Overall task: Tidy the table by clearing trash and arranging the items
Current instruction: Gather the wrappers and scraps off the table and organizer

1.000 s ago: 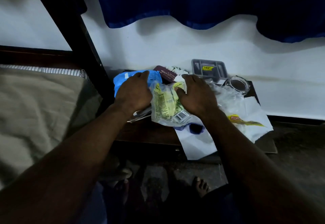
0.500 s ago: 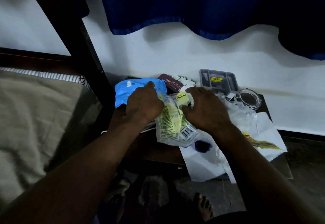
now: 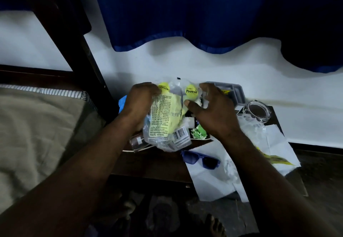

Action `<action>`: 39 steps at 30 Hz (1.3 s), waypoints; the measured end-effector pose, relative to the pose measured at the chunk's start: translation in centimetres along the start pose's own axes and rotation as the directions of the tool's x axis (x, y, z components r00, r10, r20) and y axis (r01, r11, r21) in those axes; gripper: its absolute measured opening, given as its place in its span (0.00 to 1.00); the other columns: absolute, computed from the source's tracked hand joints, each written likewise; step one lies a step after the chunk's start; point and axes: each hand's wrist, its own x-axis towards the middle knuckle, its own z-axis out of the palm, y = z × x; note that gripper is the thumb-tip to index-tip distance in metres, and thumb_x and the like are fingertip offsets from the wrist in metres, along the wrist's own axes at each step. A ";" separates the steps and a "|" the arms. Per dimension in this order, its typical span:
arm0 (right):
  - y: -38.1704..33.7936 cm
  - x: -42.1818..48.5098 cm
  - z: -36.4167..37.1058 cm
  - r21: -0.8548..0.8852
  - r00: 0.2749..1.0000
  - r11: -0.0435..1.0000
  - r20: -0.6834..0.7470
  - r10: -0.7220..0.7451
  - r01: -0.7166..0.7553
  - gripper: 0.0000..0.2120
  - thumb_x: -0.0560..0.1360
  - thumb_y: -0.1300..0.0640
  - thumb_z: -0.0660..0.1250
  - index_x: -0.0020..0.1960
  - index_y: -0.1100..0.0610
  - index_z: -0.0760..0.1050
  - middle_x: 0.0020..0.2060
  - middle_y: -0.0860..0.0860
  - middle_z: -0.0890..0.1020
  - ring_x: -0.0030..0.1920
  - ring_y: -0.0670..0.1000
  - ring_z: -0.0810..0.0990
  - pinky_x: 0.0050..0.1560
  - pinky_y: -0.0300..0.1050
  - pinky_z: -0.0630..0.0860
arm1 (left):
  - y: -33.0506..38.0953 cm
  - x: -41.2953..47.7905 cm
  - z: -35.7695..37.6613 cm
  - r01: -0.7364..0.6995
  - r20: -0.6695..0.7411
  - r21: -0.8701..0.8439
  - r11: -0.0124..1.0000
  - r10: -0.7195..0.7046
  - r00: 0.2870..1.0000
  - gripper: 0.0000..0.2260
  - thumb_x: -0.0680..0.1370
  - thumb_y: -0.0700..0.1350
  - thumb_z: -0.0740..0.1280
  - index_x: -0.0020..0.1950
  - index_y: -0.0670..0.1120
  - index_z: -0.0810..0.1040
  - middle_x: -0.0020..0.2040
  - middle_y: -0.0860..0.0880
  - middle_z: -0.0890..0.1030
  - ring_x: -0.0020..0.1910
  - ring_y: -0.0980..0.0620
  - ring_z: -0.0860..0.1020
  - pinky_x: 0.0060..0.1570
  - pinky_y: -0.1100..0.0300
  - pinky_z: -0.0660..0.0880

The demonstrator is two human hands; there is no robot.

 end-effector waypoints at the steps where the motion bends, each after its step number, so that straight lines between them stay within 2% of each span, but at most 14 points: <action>1: -0.2 0.0 -0.1 0.104 0.997 0.992 0.027 0.067 -0.069 0.34 0.70 0.35 0.74 0.72 0.46 0.70 0.62 0.43 0.80 0.57 0.46 0.81 0.54 0.42 0.76 | 0.3 0.1 -0.2 0.027 0.000 -0.079 0.996 -0.027 1.000 0.03 0.71 0.41 0.68 0.39 0.43 0.77 0.38 0.39 0.74 0.36 0.45 0.74 0.41 0.51 0.69; 3: -0.8 -0.3 -0.1 0.312 0.977 0.929 0.131 0.167 -0.201 0.39 0.67 0.32 0.76 0.73 0.45 0.68 0.62 0.38 0.78 0.55 0.38 0.79 0.55 0.40 0.76 | 0.5 0.2 -0.5 0.074 0.003 -0.187 0.980 -0.075 0.997 0.04 0.78 0.40 0.66 0.43 0.43 0.77 0.40 0.39 0.76 0.35 0.45 0.76 0.43 0.50 0.72; 7: -2.0 -0.8 0.8 0.525 0.951 0.800 0.252 0.178 -0.289 0.35 0.68 0.42 0.81 0.69 0.48 0.71 0.59 0.47 0.84 0.58 0.47 0.84 0.64 0.56 0.80 | 0.7 0.1 -0.1 0.066 -0.025 -0.247 0.967 -0.075 0.997 0.08 0.82 0.39 0.62 0.54 0.38 0.80 0.49 0.35 0.82 0.46 0.38 0.82 0.53 0.39 0.79; 11: -3.4 -1.3 1.9 0.543 0.972 0.818 0.223 0.079 -0.192 0.21 0.71 0.48 0.79 0.61 0.49 0.80 0.53 0.45 0.87 0.55 0.47 0.86 0.63 0.56 0.80 | 0.3 -0.6 0.8 0.015 0.064 -0.200 0.980 -0.002 0.998 0.01 0.79 0.37 0.69 0.47 0.41 0.79 0.40 0.41 0.81 0.39 0.47 0.80 0.45 0.55 0.76; 14: -3.2 -0.8 2.1 0.418 0.982 0.890 0.122 0.146 -0.184 0.10 0.73 0.53 0.77 0.53 0.51 0.83 0.49 0.45 0.87 0.53 0.50 0.86 0.58 0.49 0.79 | -0.3 0.0 0.5 0.001 0.111 -0.094 0.996 0.009 0.994 0.10 0.76 0.47 0.76 0.43 0.43 0.78 0.40 0.42 0.77 0.37 0.49 0.75 0.41 0.56 0.71; 16: -2.6 -0.4 1.8 0.338 0.981 0.922 0.044 0.188 -0.191 0.07 0.74 0.56 0.75 0.51 0.50 0.82 0.48 0.49 0.87 0.52 0.52 0.86 0.52 0.44 0.77 | -0.6 1.3 -1.0 -0.073 0.026 0.108 0.991 0.071 0.997 0.16 0.76 0.54 0.75 0.39 0.44 0.77 0.38 0.47 0.78 0.36 0.50 0.75 0.40 0.57 0.72; 17: -2.2 -0.2 1.4 0.302 0.980 0.933 0.020 0.196 -0.193 0.07 0.74 0.57 0.74 0.53 0.53 0.82 0.49 0.51 0.87 0.52 0.54 0.85 0.51 0.44 0.76 | -0.9 2.2 -2.0 -0.127 -0.027 0.282 0.951 0.141 0.990 0.16 0.75 0.55 0.74 0.40 0.43 0.78 0.38 0.48 0.80 0.37 0.51 0.77 0.41 0.57 0.73; 19: -1.1 0.2 0.9 0.195 0.981 0.964 -0.024 0.190 -0.182 0.07 0.76 0.58 0.72 0.53 0.57 0.83 0.49 0.56 0.87 0.51 0.58 0.85 0.47 0.44 0.75 | -1.6 3.6 -4.9 -0.158 -0.069 0.635 0.756 0.260 0.963 0.07 0.75 0.50 0.73 0.42 0.47 0.81 0.41 0.48 0.84 0.42 0.48 0.82 0.45 0.57 0.76; 20: -0.5 0.4 0.6 0.142 0.983 0.975 -0.045 0.176 -0.168 0.07 0.76 0.58 0.71 0.53 0.58 0.83 0.49 0.58 0.87 0.51 0.60 0.85 0.46 0.43 0.74 | -2.1 4.1 -6.2 -0.132 -0.047 0.746 0.652 0.251 0.967 0.03 0.74 0.47 0.72 0.46 0.49 0.82 0.45 0.46 0.85 0.46 0.46 0.83 0.48 0.56 0.78; 22: 0.4 0.8 0.2 0.090 0.986 0.986 -0.071 0.150 -0.143 0.06 0.76 0.59 0.70 0.51 0.59 0.83 0.47 0.59 0.87 0.50 0.61 0.85 0.45 0.42 0.71 | -3.3 4.8 -7.9 -0.059 -0.016 0.858 0.511 0.140 0.990 0.13 0.74 0.45 0.72 0.58 0.49 0.82 0.58 0.43 0.82 0.57 0.43 0.81 0.58 0.52 0.77; 25: 0.6 1.1 -0.3 0.113 0.980 0.985 -0.138 0.144 -0.129 0.06 0.77 0.58 0.71 0.52 0.59 0.83 0.48 0.59 0.87 0.51 0.61 0.84 0.46 0.41 0.69 | -4.4 5.0 -7.9 -0.082 0.058 0.894 0.441 0.068 0.996 0.25 0.73 0.49 0.75 0.70 0.52 0.77 0.69 0.44 0.78 0.66 0.44 0.77 0.67 0.51 0.73; 28: 0.3 1.2 -0.3 0.142 0.972 0.986 -0.204 0.121 -0.093 0.09 0.78 0.50 0.73 0.47 0.56 0.83 0.43 0.56 0.87 0.47 0.59 0.85 0.46 0.41 0.68 | -5.3 4.7 -6.5 -0.142 0.137 0.964 0.226 0.038 0.990 0.31 0.74 0.52 0.73 0.75 0.58 0.69 0.73 0.46 0.74 0.70 0.42 0.73 0.69 0.47 0.72; 31: -0.1 1.3 -0.4 0.135 0.971 0.989 -0.219 0.095 -0.066 0.19 0.77 0.44 0.73 0.32 0.49 0.72 0.27 0.42 0.77 0.33 0.50 0.77 0.40 0.40 0.66 | -5.9 4.3 -6.0 -0.127 0.125 0.986 0.112 0.020 0.992 0.30 0.74 0.50 0.70 0.75 0.61 0.66 0.72 0.47 0.71 0.69 0.39 0.70 0.65 0.43 0.74; 39: 0.1 1.1 -1.1 0.071 0.970 0.990 -0.202 0.137 -0.125 0.19 0.74 0.36 0.71 0.34 0.48 0.73 0.27 0.41 0.76 0.32 0.37 0.74 0.33 0.34 0.65 | -5.8 4.5 -5.8 -0.095 0.098 0.993 -0.067 0.046 0.994 0.18 0.76 0.47 0.67 0.66 0.52 0.78 0.64 0.46 0.79 0.67 0.40 0.72 0.63 0.44 0.74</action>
